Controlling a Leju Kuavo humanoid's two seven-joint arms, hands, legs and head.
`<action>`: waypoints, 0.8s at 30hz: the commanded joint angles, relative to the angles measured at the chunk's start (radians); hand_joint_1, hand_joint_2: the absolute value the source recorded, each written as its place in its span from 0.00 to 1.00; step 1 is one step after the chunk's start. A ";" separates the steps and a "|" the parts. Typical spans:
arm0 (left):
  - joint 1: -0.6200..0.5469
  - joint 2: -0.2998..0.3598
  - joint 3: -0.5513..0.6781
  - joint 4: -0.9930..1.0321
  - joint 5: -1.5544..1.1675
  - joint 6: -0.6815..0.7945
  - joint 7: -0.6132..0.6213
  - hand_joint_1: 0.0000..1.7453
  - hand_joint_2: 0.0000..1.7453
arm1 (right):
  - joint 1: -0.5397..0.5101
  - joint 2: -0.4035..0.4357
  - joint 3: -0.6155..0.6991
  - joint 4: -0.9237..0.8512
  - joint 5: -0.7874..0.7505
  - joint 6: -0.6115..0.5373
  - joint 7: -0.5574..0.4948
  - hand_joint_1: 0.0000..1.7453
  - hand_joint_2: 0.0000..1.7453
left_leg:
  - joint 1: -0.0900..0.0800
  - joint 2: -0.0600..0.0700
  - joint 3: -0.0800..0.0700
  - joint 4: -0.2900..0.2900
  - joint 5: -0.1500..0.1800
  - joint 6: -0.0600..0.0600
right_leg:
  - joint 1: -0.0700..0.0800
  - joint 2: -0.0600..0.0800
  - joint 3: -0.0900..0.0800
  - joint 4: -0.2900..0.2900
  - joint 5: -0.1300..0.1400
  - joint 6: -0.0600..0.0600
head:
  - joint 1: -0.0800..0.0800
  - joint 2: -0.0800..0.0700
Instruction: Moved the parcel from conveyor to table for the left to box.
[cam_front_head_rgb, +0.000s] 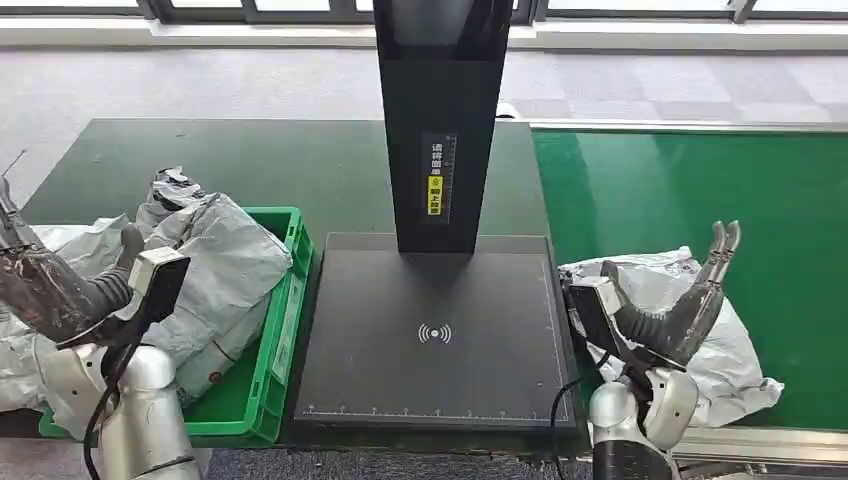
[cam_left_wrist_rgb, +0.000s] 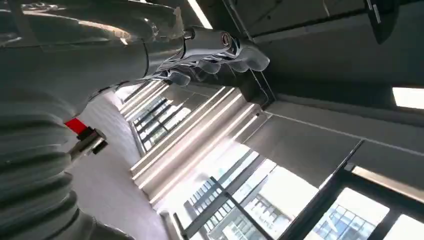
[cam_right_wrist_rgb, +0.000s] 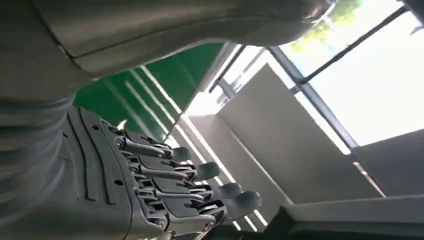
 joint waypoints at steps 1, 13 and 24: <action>0.135 0.004 -0.362 -0.022 0.619 -0.001 -0.109 0.00 1.00 | -0.150 -0.112 -0.116 0.484 0.324 0.001 0.548 0.00 1.00 | 0.001 0.000 0.005 -0.003 0.001 0.000 | 0.001 0.000 0.005 -0.005 0.001 0.000 | 0.000 0.000; 0.202 0.115 -0.584 -0.136 1.014 -0.318 -0.109 0.00 1.00 | -0.213 -0.188 -0.116 0.745 0.324 0.023 0.684 0.00 1.00 | 0.000 -0.001 -0.001 0.000 0.000 0.001 | 0.000 -0.002 0.000 -0.001 0.000 0.001 | 0.000 0.000; 0.245 0.012 -0.517 -0.283 1.072 -0.733 -0.109 0.00 1.00 | -0.225 -0.207 -0.119 0.843 0.324 0.202 0.741 0.00 1.00 | 0.000 0.002 -0.001 0.000 -0.001 0.000 | 0.000 0.001 -0.002 -0.001 0.000 0.000 | 0.000 0.000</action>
